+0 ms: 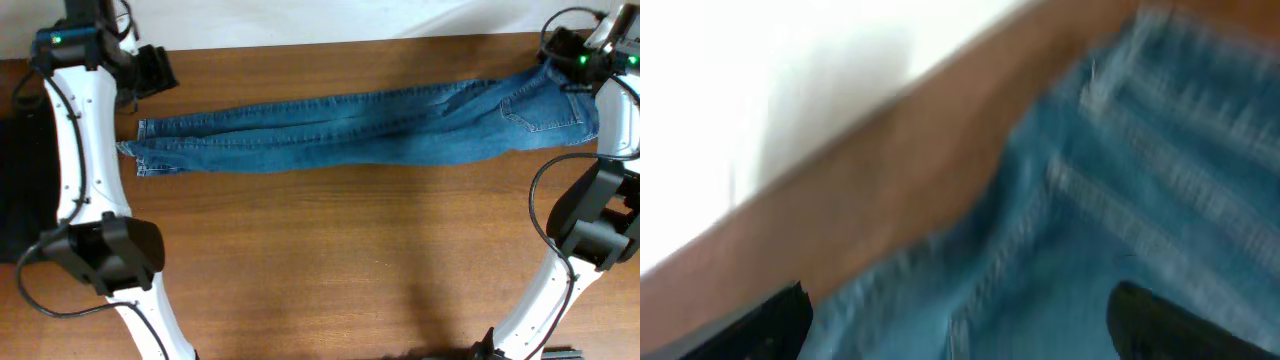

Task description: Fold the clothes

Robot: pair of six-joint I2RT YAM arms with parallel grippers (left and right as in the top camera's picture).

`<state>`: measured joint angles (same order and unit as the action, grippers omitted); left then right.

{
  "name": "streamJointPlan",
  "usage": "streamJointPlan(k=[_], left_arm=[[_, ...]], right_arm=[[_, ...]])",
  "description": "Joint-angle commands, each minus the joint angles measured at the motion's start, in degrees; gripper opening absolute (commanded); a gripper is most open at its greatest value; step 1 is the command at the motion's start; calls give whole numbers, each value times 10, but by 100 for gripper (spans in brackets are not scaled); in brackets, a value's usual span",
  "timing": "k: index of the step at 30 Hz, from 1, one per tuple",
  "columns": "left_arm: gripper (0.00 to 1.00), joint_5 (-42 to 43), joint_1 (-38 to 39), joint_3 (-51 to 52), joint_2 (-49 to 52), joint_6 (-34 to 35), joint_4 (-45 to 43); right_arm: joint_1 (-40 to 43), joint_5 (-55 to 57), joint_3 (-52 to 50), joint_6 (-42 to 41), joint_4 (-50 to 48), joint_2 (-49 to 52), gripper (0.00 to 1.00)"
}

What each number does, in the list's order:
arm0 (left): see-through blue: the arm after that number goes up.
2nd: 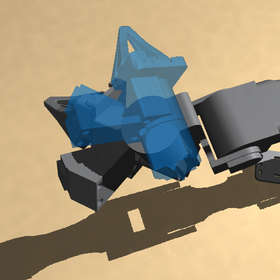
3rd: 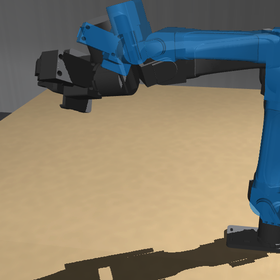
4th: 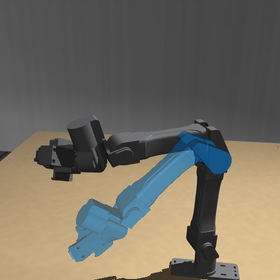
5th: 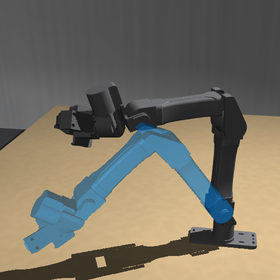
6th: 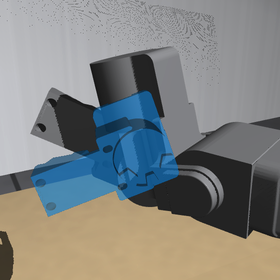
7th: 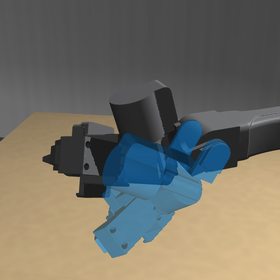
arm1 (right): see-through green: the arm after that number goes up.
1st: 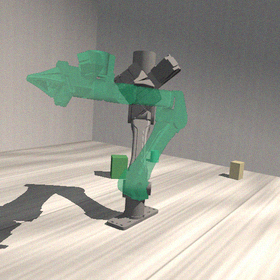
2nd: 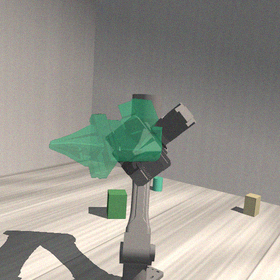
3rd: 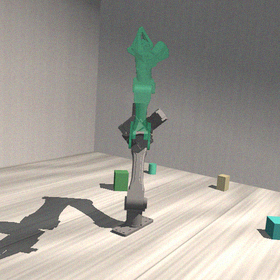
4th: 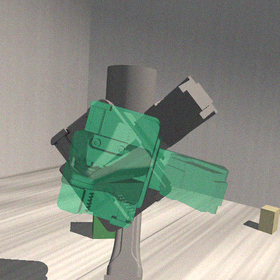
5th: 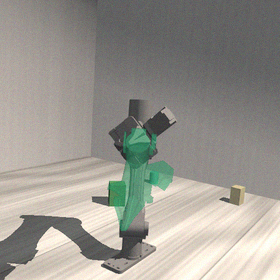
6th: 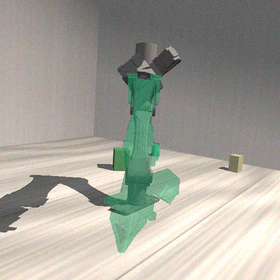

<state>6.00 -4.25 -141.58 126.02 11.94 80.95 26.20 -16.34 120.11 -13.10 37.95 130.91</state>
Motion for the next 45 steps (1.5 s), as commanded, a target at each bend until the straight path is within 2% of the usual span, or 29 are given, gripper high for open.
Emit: streamJointPlan(k=[1,3,5,6,8,9,10,15,18,21,30,35,39,41,43,45], left_arm=[[76,17,33,-17,1,-9,53],[75,15,49,-16,1,-9,91],[76,15,63,-10,3,-9,112],[76,15,70,-5,3,-10,116],[74,15,79,9,4,-9,118],[71,15,83,17,4,-9,117],[66,15,88,26,4,-10,118],[47,15,107,63,4,-10,134],[22,15,115,84,4,-10,137],[1,15,123,104,4,-10,137],[0,-2,154,111,4,-9,140],[1,-87,172,111,4,-9,143],[1,-201,184,117,4,-9,138],[5,-256,188,130,4,-13,127],[13,-286,189,154,4,-68,104],[19,-278,188,186,4,-139,70]], right_arm=[[-3,-10,10,32,57,7,99],[-3,16,10,67,98,7,87],[-3,20,10,104,125,7,68],[-3,21,10,120,134,7,47],[-3,33,8,133,144,7,17],[-3,42,7,132,143,7,8],[-3,49,6,128,143,7,4],[-3,72,-8,126,133,10,4],[-3,72,-17,122,127,25,4],[-4,71,-18,122,124,50,4],[-4,67,-18,122,97,103,4],[-4,65,-18,122,93,104,4],[-4,65,-18,122,92,104,4],[-4,65,-18,122,92,104,4],[-4,65,-18,122,92,104,4],[-4,65,-18,122,92,104,4]])
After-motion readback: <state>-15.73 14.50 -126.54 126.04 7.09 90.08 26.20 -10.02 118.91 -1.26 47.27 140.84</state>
